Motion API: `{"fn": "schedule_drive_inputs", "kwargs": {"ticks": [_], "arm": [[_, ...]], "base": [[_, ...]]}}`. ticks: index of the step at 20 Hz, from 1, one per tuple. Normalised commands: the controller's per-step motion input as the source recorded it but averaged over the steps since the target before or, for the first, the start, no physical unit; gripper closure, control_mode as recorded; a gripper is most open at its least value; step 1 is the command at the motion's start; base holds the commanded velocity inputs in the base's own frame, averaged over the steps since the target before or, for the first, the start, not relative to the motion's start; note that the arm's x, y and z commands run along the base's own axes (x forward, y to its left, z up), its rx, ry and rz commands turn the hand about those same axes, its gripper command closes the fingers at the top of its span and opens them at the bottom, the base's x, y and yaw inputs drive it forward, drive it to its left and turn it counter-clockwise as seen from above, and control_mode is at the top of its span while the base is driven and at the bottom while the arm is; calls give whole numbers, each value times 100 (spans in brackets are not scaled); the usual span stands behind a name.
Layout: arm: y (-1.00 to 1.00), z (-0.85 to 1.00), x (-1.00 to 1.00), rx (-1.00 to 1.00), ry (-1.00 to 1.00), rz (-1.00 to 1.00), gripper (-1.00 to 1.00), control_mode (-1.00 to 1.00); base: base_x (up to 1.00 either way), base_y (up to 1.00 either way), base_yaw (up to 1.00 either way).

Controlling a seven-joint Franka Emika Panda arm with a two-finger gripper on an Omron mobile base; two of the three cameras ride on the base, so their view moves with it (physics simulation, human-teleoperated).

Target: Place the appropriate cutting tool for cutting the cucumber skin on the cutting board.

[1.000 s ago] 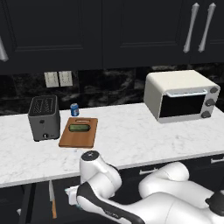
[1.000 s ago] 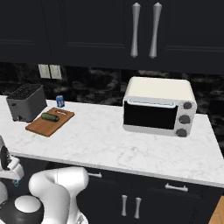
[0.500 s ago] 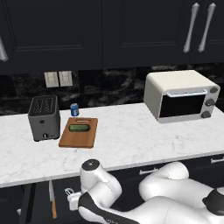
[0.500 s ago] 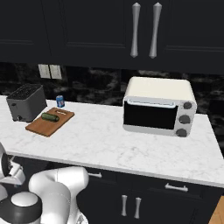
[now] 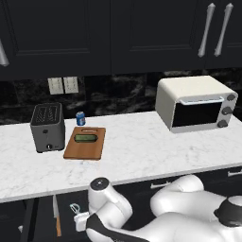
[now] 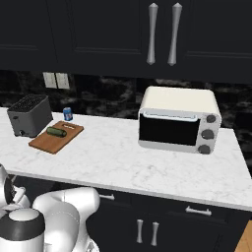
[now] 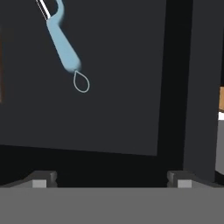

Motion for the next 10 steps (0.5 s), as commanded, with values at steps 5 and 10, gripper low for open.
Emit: {"fn": "schedule_drive_inputs", "kwargs": {"ticks": [5, 10], "arm": [[6, 0, -26, 8, 0, 0, -100, -100], [21, -1, -76, 12, 0, 0, -100, -100]], "base": [[0, 0, 0], [0, 0, 0]]}}
